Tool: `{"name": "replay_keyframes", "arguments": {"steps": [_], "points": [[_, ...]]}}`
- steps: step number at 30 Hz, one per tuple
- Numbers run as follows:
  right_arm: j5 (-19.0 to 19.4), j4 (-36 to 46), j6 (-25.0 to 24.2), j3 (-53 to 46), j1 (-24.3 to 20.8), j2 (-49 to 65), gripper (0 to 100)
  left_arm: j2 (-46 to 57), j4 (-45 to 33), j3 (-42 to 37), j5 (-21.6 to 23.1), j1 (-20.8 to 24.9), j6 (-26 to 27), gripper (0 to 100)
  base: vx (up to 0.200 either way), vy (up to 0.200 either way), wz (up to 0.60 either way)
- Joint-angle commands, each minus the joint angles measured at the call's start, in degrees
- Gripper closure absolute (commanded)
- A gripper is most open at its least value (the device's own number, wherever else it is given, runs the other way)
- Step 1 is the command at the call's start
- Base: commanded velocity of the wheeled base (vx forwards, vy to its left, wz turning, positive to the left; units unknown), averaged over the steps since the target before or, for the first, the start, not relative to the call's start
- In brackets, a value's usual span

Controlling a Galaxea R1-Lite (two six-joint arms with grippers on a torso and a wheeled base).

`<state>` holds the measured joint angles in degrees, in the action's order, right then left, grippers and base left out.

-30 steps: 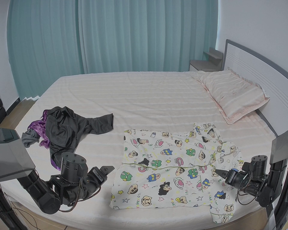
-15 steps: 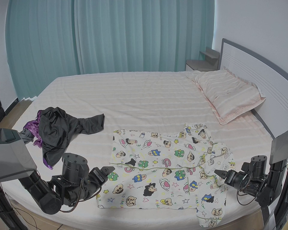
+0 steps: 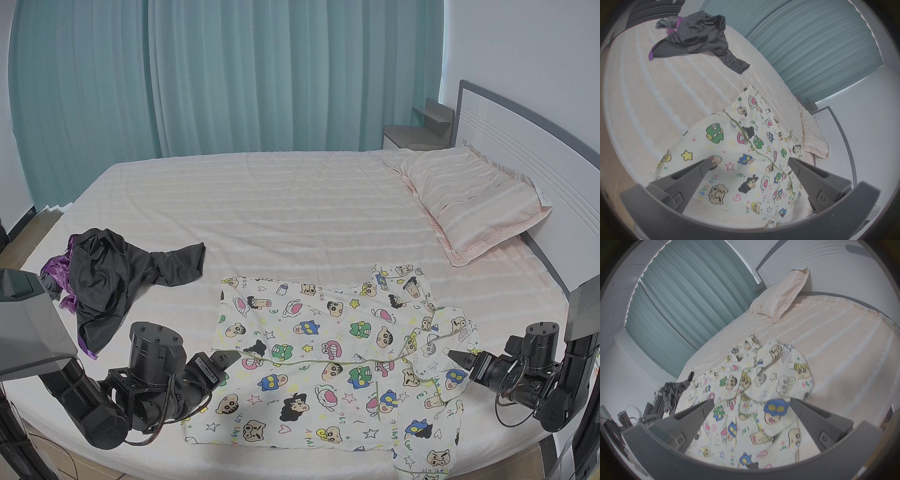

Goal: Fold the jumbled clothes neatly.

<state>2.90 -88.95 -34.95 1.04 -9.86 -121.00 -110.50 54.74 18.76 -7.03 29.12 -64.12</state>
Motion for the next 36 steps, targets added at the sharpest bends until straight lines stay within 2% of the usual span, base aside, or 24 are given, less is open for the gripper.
{"name": "replay_keyframes", "arguments": {"steps": [1, 4, 7, 9, 10, 11, 12, 14, 22, 27, 36], "points": [[0.0, -0.25, 0.15, 2.48, 0.19, 3.14, 0, -0.33, 0.02, 0.14, -0.26, -0.03, 0.05, 0, 0.0, 0.0, 0.0], [0.0, 2.21, 0.59, 8.54, 0.37, 2.62, 0, -0.33, 0.02, -0.22, -0.17, 0.06, 0.05, 0, 0.0, 0.0, 0.0], [0.26, 12.31, 0.94, 17.51, 1.16, 2.88, 0, -0.42, 0.02, -0.3, -0.26, 0.06, -0.13, 0, 0.0, 0.0, 0.0], [0.26, 12.84, 0.94, 18.04, 1.25, 2.88, 0, -0.42, 0.02, -0.3, -0.26, 0.06, -0.13, 0, 0.0, 0.0, 0.0], [0.53, 21.45, 0.94, 26.3, 2.22, 2.35, 0, -0.33, 0.02, -0.48, -0.17, 0.06, -0.13, 0, 0.0, 0.0, 0.0], [0.53, 21.45, 0.94, 26.3, 2.22, 2.35, 0, -0.33, 0.02, -0.48, -0.17, 0.06, -0.13, 0, 0.0, 0.0, 0.0], [0.61, 26.64, 0.94, 32.1, 2.74, 1.12, 0, -0.33, 0.02, -0.57, -0.17, 0.06, -0.21, 0, 0.0, 0.0, 0.0], [0.79, 31.65, 0.94, 38.51, 3.18, -0.99, 0, -0.33, 0.02, -0.48, -0.09, -0.03, -0.21, 0, 0.0, 0.0, 0.0], [2.2, 39.47, 1.02, 54.07, 4.76, -11.45, 0, -1.21, 1.95, -0.57, 1.15, -0.12, -0.21, 0, 0.0, 0.0, 0.0], [2.2, 48.44, 1.02, 66.29, 5.03, -17.25, 0, -1.83, 4.5, -1.89, 1.5, -0.21, -0.21, 0, 0.0, 0.0, 0.0], [1.93, 57.23, 1.02, 79.12, 5.64, -23.84, 0, -1.83, 4.77, -2.85, 1.32, -0.21, -0.21, 0, 0.0, 0.0, 0.0]]}}
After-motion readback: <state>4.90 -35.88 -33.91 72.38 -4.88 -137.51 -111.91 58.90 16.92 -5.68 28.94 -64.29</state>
